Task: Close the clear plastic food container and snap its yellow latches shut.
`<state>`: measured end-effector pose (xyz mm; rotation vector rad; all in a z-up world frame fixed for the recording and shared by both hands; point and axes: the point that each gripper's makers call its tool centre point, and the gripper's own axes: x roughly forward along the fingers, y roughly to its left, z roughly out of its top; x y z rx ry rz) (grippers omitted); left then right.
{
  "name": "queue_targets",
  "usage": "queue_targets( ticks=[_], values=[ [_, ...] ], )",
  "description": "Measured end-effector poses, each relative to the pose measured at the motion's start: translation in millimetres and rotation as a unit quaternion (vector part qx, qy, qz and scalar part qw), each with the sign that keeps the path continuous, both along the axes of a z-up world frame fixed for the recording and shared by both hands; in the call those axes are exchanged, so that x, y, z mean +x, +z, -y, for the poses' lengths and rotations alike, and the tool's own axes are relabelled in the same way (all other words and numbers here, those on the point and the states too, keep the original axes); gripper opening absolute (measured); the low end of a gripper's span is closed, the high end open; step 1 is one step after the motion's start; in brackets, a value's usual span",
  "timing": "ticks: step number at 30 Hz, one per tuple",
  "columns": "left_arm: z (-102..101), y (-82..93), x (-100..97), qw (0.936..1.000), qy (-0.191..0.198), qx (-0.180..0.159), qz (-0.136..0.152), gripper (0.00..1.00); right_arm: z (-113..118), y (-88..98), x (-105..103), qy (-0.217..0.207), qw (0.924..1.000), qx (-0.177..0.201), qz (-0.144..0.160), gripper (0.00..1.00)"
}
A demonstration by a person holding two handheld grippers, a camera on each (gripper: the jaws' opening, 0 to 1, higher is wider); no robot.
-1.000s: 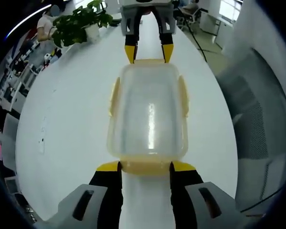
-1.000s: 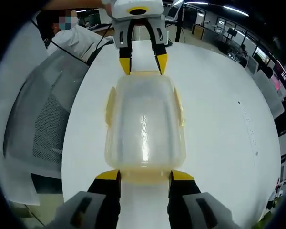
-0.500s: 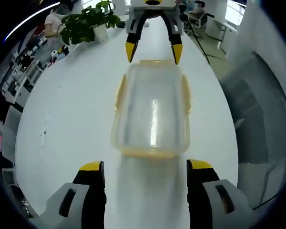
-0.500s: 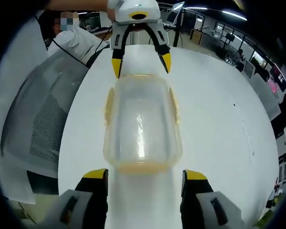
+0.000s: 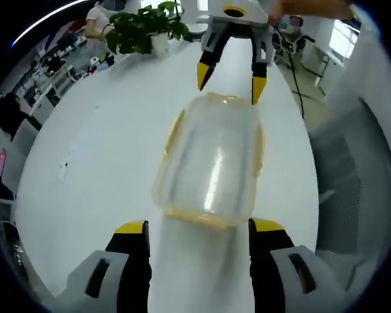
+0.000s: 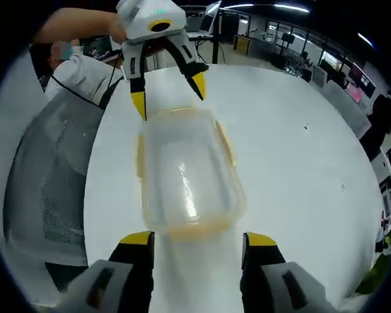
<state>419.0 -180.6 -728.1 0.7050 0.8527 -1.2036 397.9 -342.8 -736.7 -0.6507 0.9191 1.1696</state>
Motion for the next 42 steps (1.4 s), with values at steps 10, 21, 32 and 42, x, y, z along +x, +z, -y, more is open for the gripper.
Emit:
queue_targets(
  ticks=[10,21,32,42],
  values=[
    [3.7,14.8,-5.1,0.9996,0.020,-0.020,-0.005,0.56,-2.5,15.6,-5.0,-0.022,0.9995,0.018,-0.015,0.46],
    [10.7,23.3,-1.9,0.9933,0.102,-0.047,-0.024,0.53,-9.7,20.3,1.7,-0.121,0.9901,0.053,-0.046,0.42],
    [2.1,20.1,8.3,0.9830,0.180,-0.035,-0.013,0.49,-10.2,14.8,9.3,-0.214,0.9732,0.052,-0.066,0.40],
    [4.8,20.5,11.4,0.9635,0.257,-0.063,-0.039,0.51,-10.5,14.5,11.1,-0.275,0.9540,0.078,-0.090,0.40]
  ],
)
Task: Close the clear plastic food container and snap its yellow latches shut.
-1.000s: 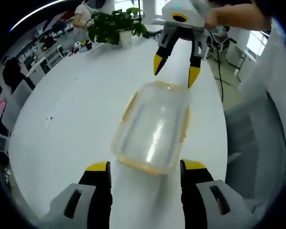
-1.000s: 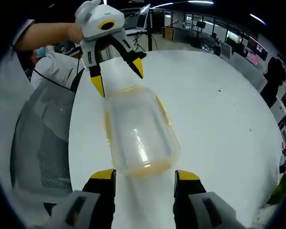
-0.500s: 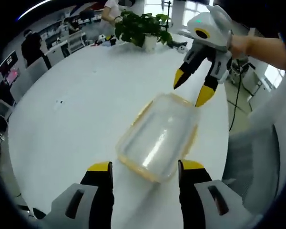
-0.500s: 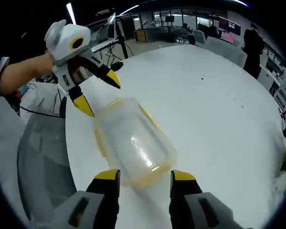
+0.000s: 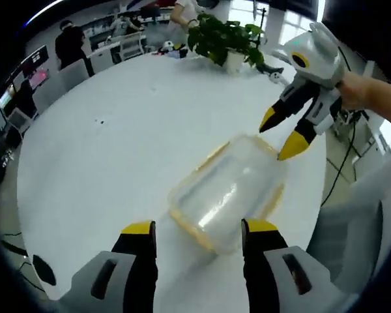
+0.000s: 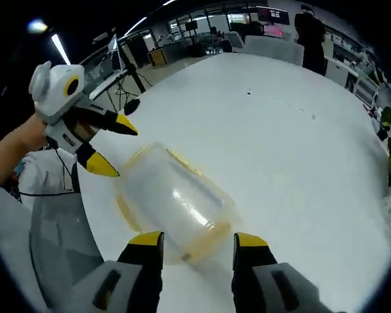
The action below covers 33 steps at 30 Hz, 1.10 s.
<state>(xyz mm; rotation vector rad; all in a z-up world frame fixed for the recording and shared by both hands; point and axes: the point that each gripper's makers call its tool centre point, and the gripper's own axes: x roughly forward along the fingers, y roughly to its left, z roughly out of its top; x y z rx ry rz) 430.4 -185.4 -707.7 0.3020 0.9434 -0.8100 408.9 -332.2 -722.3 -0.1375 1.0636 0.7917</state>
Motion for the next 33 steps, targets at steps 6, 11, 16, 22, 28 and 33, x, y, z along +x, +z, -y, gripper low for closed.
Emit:
queue_targets(
  ticks=[6,11,16,22,28,33],
  values=[
    [-0.2,0.8,2.2,0.9993,0.036,-0.004,-0.007,0.52,2.5,-4.6,1.2,-0.031,0.9995,0.001,-0.004,0.40],
    [1.9,-3.9,0.7,0.9984,0.055,-0.006,-0.015,0.52,3.1,-8.9,0.4,-0.053,0.9985,0.004,-0.014,0.39],
    [1.1,-10.5,1.3,0.9961,0.081,-0.013,-0.032,0.51,2.8,-11.5,1.3,-0.071,0.9971,0.013,-0.022,0.39],
    [0.0,-19.1,-0.9,0.9924,0.107,-0.029,-0.053,0.50,0.7,-15.4,1.0,-0.084,0.9959,0.020,-0.029,0.39],
    [-2.2,-25.7,-2.4,0.9898,0.123,-0.035,-0.062,0.50,-3.5,-16.5,2.8,-0.096,0.9943,0.031,-0.034,0.41],
    [0.1,-30.1,-3.3,0.9862,0.138,-0.050,-0.076,0.50,-5.4,-16.8,3.6,-0.105,0.9929,0.037,-0.041,0.39]
  ],
)
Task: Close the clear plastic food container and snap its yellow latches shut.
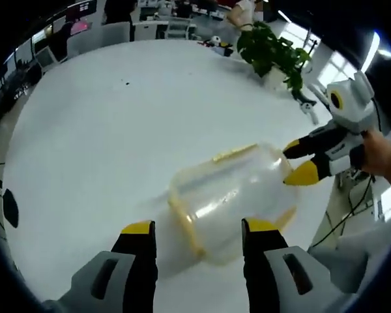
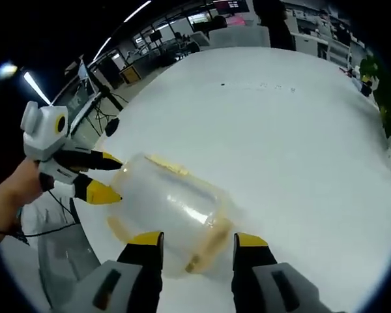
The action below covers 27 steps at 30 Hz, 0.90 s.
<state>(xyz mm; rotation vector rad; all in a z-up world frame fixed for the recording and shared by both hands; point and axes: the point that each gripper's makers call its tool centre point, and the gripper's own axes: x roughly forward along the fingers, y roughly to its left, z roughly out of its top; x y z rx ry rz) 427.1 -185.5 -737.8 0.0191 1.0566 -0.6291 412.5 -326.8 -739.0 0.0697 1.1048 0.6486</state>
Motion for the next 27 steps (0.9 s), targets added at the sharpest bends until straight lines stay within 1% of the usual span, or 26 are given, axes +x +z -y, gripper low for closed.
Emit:
queue_targets(
  ticks=[1,2,4,6,8,9,11,17,20,21,22,23,24,25,26,27],
  values=[
    [0.7,0.4,0.3,1.0000,0.002,-0.003,0.000,0.50,-1.2,0.0,-0.9,-0.002,1.0000,0.005,-0.005,0.38],
    [1.0,0.1,0.4,1.0000,0.004,-0.004,-0.001,0.50,-0.8,-0.8,-1.6,-0.015,0.9997,0.009,-0.016,0.38],
    [2.9,-0.6,-0.3,0.9997,0.011,-0.016,-0.012,0.48,-1.8,-0.3,-0.6,-0.009,0.9999,0.008,-0.009,0.38],
    [4.5,-0.8,-1.0,0.9995,0.013,-0.022,-0.018,0.47,-3.6,-1.4,-1.1,-0.019,0.9994,0.019,-0.021,0.38],
    [6.2,-1.1,-1.7,0.9992,0.014,-0.028,-0.024,0.46,-3.6,-2.3,-1.2,-0.024,0.9992,0.022,-0.024,0.39],
    [9.0,-0.6,-3.7,0.9987,0.014,-0.037,-0.032,0.43,-3.8,-2.3,-1.4,-0.024,0.9992,0.022,-0.024,0.39],
    [9.9,-0.5,-4.1,0.9986,0.015,-0.038,-0.033,0.41,-3.9,-2.8,-1.2,-0.026,0.9990,0.025,-0.025,0.39],
    [10.8,-1.0,-4.1,0.9985,0.014,-0.040,-0.034,0.40,-4.5,-3.4,-2.4,-0.034,0.9982,0.036,-0.033,0.38],
    [11.4,-1.4,-3.7,0.9985,0.013,-0.043,-0.033,0.38,-7.1,-3.5,-3.3,-0.031,0.9984,0.032,-0.035,0.37],
    [11.3,-1.5,-3.0,0.9983,0.018,-0.044,-0.033,0.37,-8.0,-3.6,-3.7,-0.032,0.9984,0.030,-0.037,0.36],
    [11.3,-1.6,-2.8,0.9975,0.037,-0.046,-0.040,0.35,-7.4,-4.4,-2.7,-0.031,0.9984,0.030,-0.036,0.36],
    [13.1,-1.3,-3.0,0.9973,0.038,-0.049,-0.039,0.34,-6.9,-4.8,-2.3,-0.035,0.9980,0.033,-0.041,0.35],
    [15.3,2.7,1.3,0.9966,0.040,-0.064,-0.033,0.33,-12.3,-3.7,1.4,-0.041,0.9971,0.053,-0.038,0.34],
    [16.0,3.9,0.8,0.9959,0.040,-0.070,-0.040,0.33,-7.1,-5.1,-3.1,-0.026,0.9977,0.040,-0.048,0.33],
    [21.1,8.5,7.1,0.9965,0.028,-0.077,-0.015,0.33,-11.5,-3.8,-14.7,-0.026,0.9951,0.050,-0.082,0.31],
    [16.2,8.7,1.5,0.9965,0.032,-0.070,-0.032,0.33,-10.8,-9.5,-5.5,-0.010,0.9983,0.031,-0.049,0.31]
  ],
)
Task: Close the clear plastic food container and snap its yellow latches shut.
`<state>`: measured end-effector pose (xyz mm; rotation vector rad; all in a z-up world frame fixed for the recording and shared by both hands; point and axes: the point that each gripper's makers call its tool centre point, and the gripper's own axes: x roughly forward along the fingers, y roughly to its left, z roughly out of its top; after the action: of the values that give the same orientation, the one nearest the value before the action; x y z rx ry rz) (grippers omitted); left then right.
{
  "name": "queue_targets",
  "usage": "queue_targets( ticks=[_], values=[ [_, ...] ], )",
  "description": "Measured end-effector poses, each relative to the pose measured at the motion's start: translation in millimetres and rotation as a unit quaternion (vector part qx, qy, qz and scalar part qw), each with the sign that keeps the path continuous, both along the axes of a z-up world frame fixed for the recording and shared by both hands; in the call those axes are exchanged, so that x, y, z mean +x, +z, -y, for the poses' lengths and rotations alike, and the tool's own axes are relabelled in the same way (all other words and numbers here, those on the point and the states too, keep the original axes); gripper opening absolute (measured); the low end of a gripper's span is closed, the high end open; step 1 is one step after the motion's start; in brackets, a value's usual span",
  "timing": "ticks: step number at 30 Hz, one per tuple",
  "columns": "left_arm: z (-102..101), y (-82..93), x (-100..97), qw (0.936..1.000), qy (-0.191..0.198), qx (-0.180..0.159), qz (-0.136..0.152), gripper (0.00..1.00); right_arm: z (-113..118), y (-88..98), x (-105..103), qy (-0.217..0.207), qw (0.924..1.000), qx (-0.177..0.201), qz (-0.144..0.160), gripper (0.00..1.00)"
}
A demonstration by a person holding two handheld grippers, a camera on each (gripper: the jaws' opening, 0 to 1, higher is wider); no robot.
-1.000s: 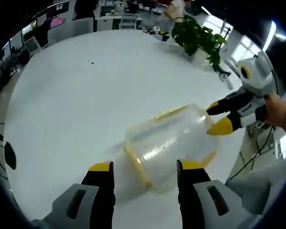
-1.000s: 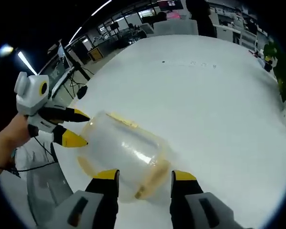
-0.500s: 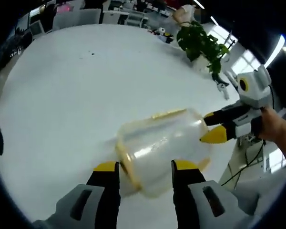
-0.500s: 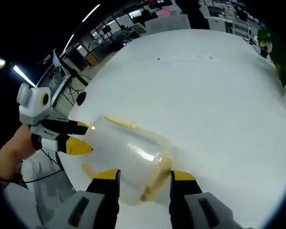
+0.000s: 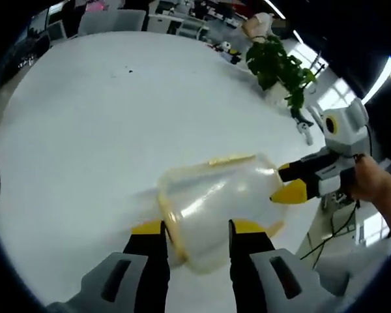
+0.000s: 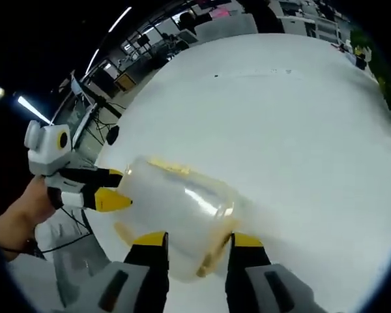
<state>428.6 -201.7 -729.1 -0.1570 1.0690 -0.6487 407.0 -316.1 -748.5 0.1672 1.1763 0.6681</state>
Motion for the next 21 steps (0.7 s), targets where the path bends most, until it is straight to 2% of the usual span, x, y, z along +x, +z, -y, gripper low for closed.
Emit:
queue_targets(
  ticks=[1,9,21],
  values=[
    [-1.7,2.2,2.8,1.0000,0.001,-0.002,0.002,0.33,-3.1,-0.3,-4.2,-0.014,0.9998,-0.002,-0.017,0.30],
    [-8.1,-1.1,-3.4,1.0000,0.005,-0.002,0.004,0.33,-0.2,1.4,-2.4,-0.023,0.9997,0.006,-0.002,0.32],
    [-8.6,-6.8,-7.1,0.9999,-0.004,0.006,0.009,0.34,0.9,4.6,2.3,-0.025,0.9997,0.002,-0.002,0.33]
  ],
)
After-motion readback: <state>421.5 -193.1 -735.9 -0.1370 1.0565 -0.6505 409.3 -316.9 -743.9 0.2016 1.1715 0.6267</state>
